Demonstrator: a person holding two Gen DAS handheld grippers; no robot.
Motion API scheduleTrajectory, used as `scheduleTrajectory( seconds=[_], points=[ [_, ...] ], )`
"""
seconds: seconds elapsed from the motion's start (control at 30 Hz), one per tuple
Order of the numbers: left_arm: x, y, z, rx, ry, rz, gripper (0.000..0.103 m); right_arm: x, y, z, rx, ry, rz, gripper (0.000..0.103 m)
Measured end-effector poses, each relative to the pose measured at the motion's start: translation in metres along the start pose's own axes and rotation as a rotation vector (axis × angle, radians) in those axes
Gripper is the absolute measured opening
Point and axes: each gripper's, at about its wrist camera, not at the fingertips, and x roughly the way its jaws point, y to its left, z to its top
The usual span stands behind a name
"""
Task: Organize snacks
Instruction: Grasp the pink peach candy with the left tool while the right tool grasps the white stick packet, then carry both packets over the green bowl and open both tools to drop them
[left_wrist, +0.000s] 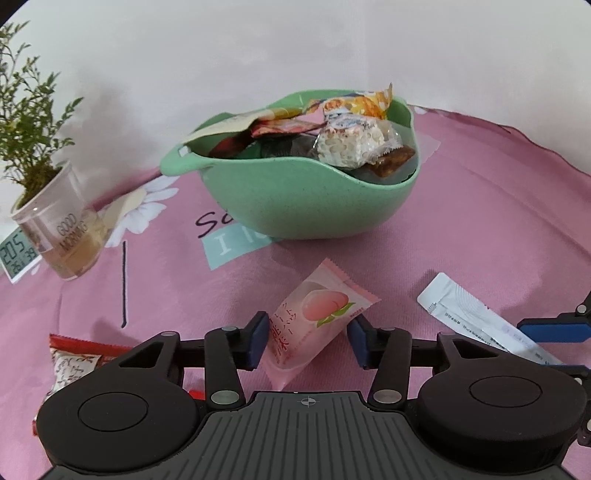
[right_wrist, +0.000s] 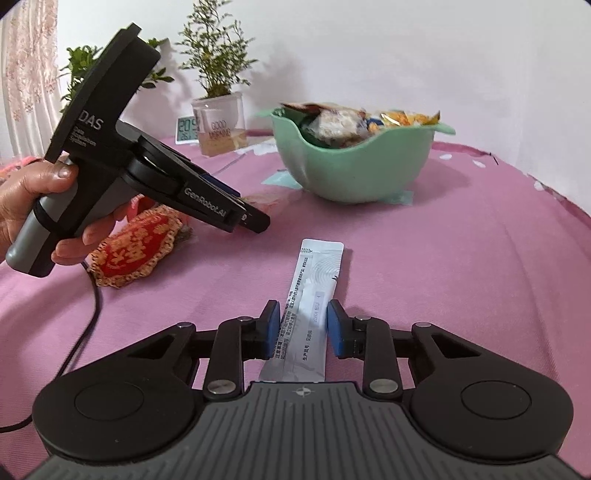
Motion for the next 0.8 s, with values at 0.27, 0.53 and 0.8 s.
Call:
scheduleTrajectory(
  seconds=[0.27,0.53,0.8],
  points=[
    [-0.024,0.004,-0.002,-0.039,-0.035,0.025,0.103,-0.019,0.009,0.007,-0.027,-0.057,0.019,0.033],
    [-0.052,0.011,-0.001,-0.065,-0.080,0.058,0.103,-0.031,0.018,0.012,-0.046,-0.105,0.042,0.033],
    [-0.086,0.019,0.009,-0.112,-0.171,0.073,0.103,-0.035,0.007,0.028,-0.007,-0.162,0.068,0.033]
  ],
)
